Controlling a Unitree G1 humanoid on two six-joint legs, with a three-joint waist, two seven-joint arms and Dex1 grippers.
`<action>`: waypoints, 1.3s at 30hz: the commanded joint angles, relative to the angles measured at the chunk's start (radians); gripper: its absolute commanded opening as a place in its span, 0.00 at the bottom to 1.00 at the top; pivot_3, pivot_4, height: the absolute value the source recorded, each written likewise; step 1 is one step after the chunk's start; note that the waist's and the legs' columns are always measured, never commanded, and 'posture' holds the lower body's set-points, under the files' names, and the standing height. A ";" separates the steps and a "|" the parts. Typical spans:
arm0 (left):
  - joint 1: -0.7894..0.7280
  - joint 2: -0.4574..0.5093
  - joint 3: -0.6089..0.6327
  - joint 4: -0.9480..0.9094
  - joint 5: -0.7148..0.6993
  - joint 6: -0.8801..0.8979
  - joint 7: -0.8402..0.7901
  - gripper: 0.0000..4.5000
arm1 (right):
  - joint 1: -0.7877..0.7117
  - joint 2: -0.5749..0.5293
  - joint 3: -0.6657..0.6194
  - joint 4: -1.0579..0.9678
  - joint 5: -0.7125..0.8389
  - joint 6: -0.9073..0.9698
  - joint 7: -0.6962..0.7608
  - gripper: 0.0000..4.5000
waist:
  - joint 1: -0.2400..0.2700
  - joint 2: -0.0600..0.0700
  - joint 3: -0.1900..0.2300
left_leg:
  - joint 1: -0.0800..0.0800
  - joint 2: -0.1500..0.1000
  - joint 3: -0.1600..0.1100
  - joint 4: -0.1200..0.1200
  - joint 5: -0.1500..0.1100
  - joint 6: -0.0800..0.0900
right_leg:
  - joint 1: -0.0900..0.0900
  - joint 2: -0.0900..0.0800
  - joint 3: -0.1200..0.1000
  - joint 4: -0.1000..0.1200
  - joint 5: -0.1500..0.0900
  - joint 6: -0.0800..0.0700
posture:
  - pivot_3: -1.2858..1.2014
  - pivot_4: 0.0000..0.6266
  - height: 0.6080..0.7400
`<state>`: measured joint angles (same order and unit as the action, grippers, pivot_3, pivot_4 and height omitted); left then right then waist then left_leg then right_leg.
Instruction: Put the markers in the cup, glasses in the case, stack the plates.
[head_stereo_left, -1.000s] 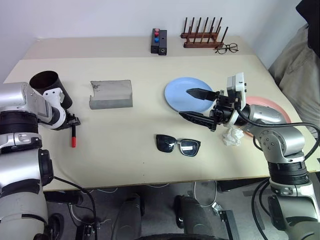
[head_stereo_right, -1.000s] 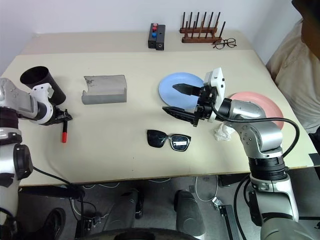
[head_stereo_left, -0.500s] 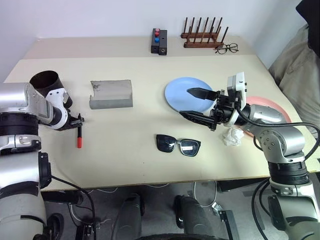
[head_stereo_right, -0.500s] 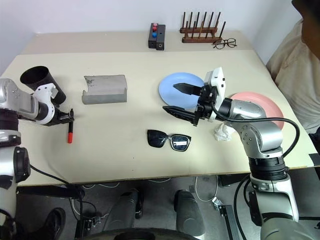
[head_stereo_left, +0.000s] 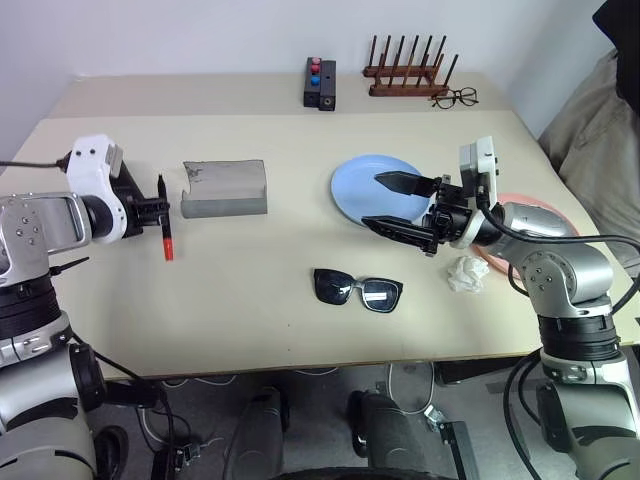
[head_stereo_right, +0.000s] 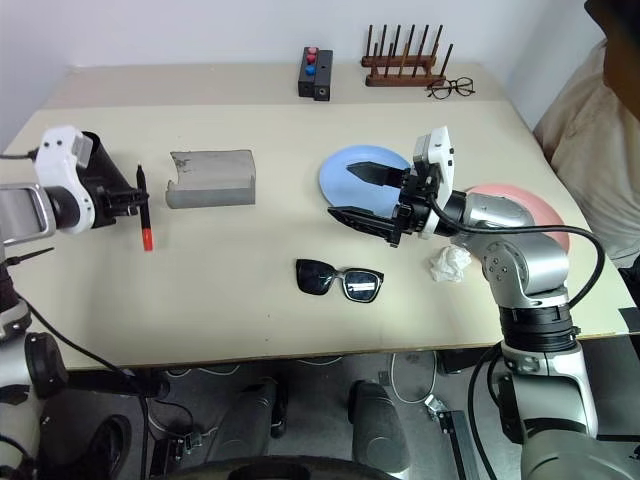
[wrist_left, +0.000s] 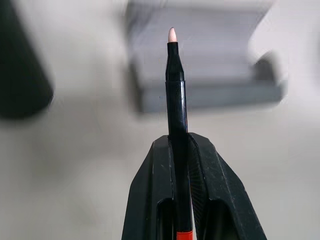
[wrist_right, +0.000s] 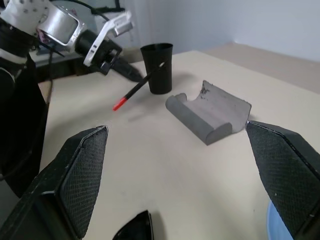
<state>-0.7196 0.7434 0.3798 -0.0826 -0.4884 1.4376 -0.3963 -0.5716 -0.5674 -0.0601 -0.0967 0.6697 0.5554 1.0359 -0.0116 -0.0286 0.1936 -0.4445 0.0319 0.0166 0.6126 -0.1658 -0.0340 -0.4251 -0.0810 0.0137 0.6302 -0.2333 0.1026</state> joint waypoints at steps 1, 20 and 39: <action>0.011 0.017 -0.014 -0.059 0.036 -0.273 -0.048 0.01 | -0.030 0.012 -0.027 -0.007 0.017 -0.015 -0.005 1.00 | 0.000 0.000 0.000 | 0.000 0.000 0.000 0.000 0.000 0.000 | 0.000 0.000 0.000 0.000 0.000 0.000 | 0.52 0.24 1.00; -0.171 0.116 0.070 0.678 0.184 -1.419 -0.189 0.01 | -0.026 0.019 -0.061 -0.011 0.019 -0.020 -0.047 1.00 | -0.001 0.000 0.000 | 0.000 0.000 0.002 0.000 0.000 0.000 | -0.001 0.000 0.000 0.000 0.002 0.003 | 0.52 0.24 1.00; -0.094 0.095 0.092 0.882 0.164 -1.529 -0.188 0.01 | -0.036 0.015 -0.057 -0.007 0.008 -0.024 -0.045 1.00 | 0.000 0.000 0.000 | 0.000 0.001 0.002 0.000 0.000 0.000 | 0.000 0.000 0.000 0.000 0.002 0.004 | 0.52 0.24 1.00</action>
<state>-0.8165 0.8181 0.4541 0.8187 -0.3159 -0.0683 -0.5886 -0.5894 -0.5398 -0.0933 -0.0817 0.6715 0.5449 0.9897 -0.0114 -0.0287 0.1935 -0.4448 0.0326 0.0191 0.6128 -0.1659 -0.0335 -0.4257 -0.0805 0.0139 0.6304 -0.2310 0.1066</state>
